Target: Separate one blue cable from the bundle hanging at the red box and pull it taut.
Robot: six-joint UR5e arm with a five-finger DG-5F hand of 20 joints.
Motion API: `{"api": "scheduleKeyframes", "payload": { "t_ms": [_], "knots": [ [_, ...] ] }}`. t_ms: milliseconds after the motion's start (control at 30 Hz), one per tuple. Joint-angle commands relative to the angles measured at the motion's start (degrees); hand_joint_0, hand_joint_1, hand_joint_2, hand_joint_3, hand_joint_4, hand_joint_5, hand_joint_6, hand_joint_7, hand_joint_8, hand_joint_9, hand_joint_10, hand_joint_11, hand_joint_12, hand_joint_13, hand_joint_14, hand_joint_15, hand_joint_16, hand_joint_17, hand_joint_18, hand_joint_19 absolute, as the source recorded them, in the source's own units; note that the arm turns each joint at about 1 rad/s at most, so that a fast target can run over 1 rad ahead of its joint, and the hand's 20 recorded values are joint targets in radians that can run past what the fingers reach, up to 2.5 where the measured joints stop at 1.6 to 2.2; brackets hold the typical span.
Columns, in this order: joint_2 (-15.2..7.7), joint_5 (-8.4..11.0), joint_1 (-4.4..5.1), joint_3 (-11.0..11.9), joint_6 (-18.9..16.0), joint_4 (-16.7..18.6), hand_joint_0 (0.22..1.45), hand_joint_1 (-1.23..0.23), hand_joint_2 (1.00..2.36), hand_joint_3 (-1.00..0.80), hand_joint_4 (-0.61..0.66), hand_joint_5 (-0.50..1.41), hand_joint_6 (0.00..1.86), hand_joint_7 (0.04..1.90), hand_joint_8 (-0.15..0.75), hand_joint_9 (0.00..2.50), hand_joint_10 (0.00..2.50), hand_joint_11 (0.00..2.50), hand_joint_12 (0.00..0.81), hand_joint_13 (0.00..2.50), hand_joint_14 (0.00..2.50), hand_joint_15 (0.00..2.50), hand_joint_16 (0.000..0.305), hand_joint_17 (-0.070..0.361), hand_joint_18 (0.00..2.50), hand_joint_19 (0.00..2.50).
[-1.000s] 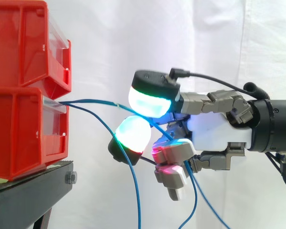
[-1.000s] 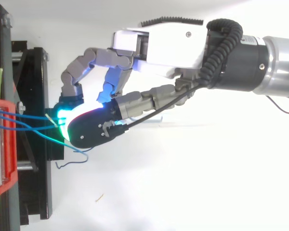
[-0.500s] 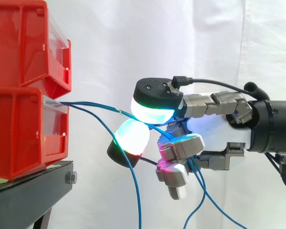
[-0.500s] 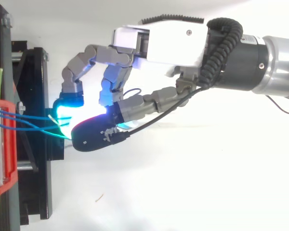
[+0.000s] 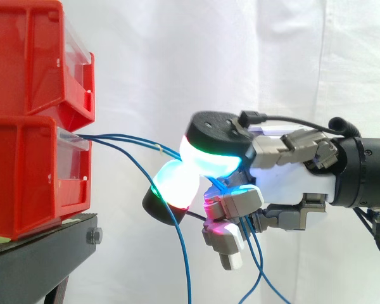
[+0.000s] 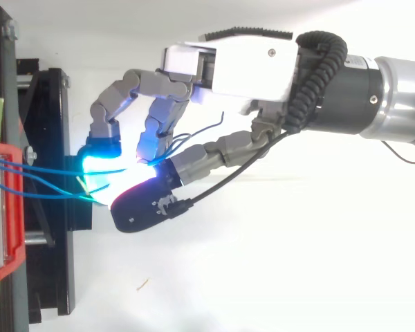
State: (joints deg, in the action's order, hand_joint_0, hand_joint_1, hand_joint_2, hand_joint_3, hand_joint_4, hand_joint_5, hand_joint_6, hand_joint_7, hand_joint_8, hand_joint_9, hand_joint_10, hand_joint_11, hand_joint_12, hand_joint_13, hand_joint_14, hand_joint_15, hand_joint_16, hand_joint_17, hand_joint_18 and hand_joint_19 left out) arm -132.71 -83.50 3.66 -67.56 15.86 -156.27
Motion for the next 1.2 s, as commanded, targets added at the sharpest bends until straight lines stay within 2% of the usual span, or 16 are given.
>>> {"api": "scheduleKeyframes", "payload": {
  "t_ms": [0, 133, 300, 333, 400, 467, 600, 767, 900, 933, 967, 1167],
  "knots": [
    [0.0, 0.01, 0.03, -0.03, -0.04, 0.0, 0.72, -0.87, 1.0, -0.44, 0.17, -0.22, 0.94, 0.93, 0.341, 1.09, 0.25, 1.55, 0.396, 1.13, 0.03, 0.93, 0.048, 0.108, 1.05, 0.62],
    [0.0, 0.01, 0.03, -0.03, -0.04, 0.0, 0.69, -0.82, 1.0, -0.5, 0.18, -0.22, 0.95, 0.91, 0.344, 1.1, 0.24, 1.55, 0.399, 1.14, 0.02, 0.94, 0.048, 0.108, 1.05, 0.63],
    [0.0, 0.01, 0.03, -0.03, -0.04, 0.0, 0.54, -0.69, 1.0, -0.5, 0.19, -0.21, 0.95, 0.9, 0.36, 1.12, 0.25, 1.51, 0.416, 1.15, 0.03, 0.93, 0.05, 0.113, 1.07, 0.64],
    [0.0, 0.01, -0.06, -0.03, -0.04, 0.0, 0.54, -0.66, 1.0, -0.5, 0.19, -0.21, 0.94, 0.9, 0.368, 1.14, 0.21, 1.52, 0.415, 1.15, 0.02, 0.93, 0.051, 0.114, 1.08, 0.65],
    [0.0, 0.01, 0.03, -0.03, -0.04, 0.0, 0.6, -0.49, 1.0, -0.5, 0.16, -0.19, 0.93, 0.95, 0.345, 1.21, 0.11, 1.59, 0.403, 1.17, 0.02, 0.93, 0.048, 0.107, 1.06, 0.67],
    [0.0, 0.01, 0.03, -0.03, -0.04, 0.0, 0.62, -0.46, 1.0, -0.5, 0.14, -0.18, 0.93, 0.97, 0.344, 1.23, 0.09, 1.6, 0.4, 1.17, 0.02, 0.93, 0.048, 0.107, 1.06, 0.68],
    [0.0, 0.01, 0.03, -0.03, -0.04, 0.0, 0.61, -0.48, 1.01, -0.37, 0.13, -0.18, 0.93, 0.99, 0.347, 1.21, 0.09, 1.59, 0.405, 1.16, 0.02, 0.94, 0.048, 0.108, 1.05, 0.71],
    [0.0, 0.01, -0.06, -0.03, -0.04, -0.44, 0.61, -0.62, 1.01, -0.17, 0.16, -0.18, 0.94, 0.97, 0.404, 1.2, 0.29, 1.44, 0.455, 1.2, 0.02, 0.91, 0.057, 0.128, 1.13, 0.63],
    [0.0, -0.08, -0.06, -0.03, -0.04, -0.18, 0.61, -0.68, 1.01, -0.13, 0.11, -0.18, 0.95, 0.95, 0.409, 1.16, 0.34, 1.43, 0.46, 1.19, 0.02, 0.9, 0.058, 0.131, 1.14, 0.62],
    [0.0, -0.08, 0.03, -0.03, -0.04, -0.18, 0.62, -0.76, 1.01, -0.11, 0.09, -0.19, 0.95, 0.97, 0.39, 1.14, 0.31, 1.43, 0.446, 1.17, 0.02, 0.91, 0.057, 0.127, 1.13, 0.64],
    [0.0, 0.01, 0.03, -0.03, -0.04, -0.27, 0.63, -0.77, 1.01, -0.1, 0.1, -0.2, 0.95, 0.98, 0.394, 1.12, 0.32, 1.44, 0.449, 1.17, 0.02, 0.92, 0.056, 0.126, 1.12, 0.63],
    [0.0, 0.01, 0.03, -0.03, -0.04, -0.35, 0.67, -0.82, 1.02, -0.18, 0.09, -0.21, 0.95, 0.99, 0.35, 1.1, 0.13, 1.58, 0.413, 1.12, 0.02, 0.92, 0.049, 0.111, 1.05, 0.65]
  ]
}}
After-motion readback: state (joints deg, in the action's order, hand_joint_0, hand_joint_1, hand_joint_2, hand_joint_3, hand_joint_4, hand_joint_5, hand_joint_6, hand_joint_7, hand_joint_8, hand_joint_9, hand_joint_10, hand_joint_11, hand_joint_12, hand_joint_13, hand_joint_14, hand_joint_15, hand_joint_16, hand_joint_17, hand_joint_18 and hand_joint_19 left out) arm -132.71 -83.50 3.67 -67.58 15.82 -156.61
